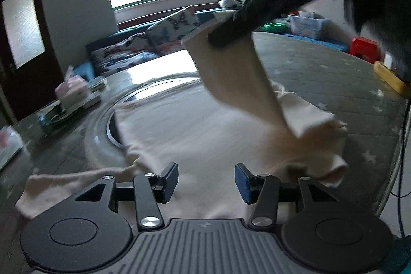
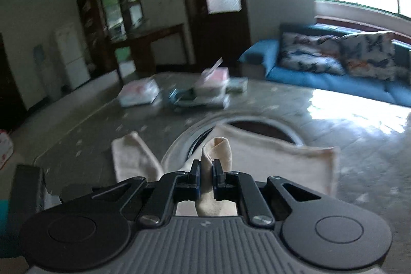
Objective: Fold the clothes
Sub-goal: 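Open the right tool to release the sleeve and withdraw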
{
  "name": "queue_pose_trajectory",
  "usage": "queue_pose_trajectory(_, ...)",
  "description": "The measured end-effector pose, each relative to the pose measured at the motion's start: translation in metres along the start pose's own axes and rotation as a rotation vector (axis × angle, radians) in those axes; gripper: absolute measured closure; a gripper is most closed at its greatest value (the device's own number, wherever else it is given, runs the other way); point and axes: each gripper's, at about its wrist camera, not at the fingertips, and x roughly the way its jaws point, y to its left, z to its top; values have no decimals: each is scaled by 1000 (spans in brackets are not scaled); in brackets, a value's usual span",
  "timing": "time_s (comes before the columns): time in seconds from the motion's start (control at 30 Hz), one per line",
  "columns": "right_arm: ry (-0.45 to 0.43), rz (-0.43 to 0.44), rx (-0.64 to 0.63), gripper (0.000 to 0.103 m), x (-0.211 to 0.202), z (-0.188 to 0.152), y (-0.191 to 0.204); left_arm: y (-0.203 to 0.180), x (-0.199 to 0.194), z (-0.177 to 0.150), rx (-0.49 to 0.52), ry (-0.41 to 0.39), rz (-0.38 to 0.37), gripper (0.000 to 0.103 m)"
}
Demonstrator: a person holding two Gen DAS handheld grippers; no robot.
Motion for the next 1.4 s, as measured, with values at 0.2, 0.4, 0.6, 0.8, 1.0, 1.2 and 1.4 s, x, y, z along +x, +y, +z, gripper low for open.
queue_pose_trajectory(0.2,36,33,-4,88,15,-9,4,12,-10,-7,-21,6,21,51)
queue_pose_trajectory(0.4,68,-78,-39,88,-5,-15,-23,15,-13,-4,-25,-9,25,51)
queue_pose_trajectory(0.6,211,-198,-54,88,-2,-47,-61,13,-3,3,-42,-8,8,57)
queue_pose_trajectory(0.8,279,-190,-44,88,12,-79,-75,5,14,5,-22,33,-43,62)
queue_pose_trajectory(1.0,269,-190,-55,88,15,-81,-75,15,17,-3,-65,79,-60,62)
queue_pose_trajectory(1.2,241,-183,-58,88,29,-70,-75,24,13,-6,-93,74,-51,61)
queue_pose_trajectory(1.4,253,-180,-80,87,38,-70,-68,52,-2,-12,-161,73,28,61)
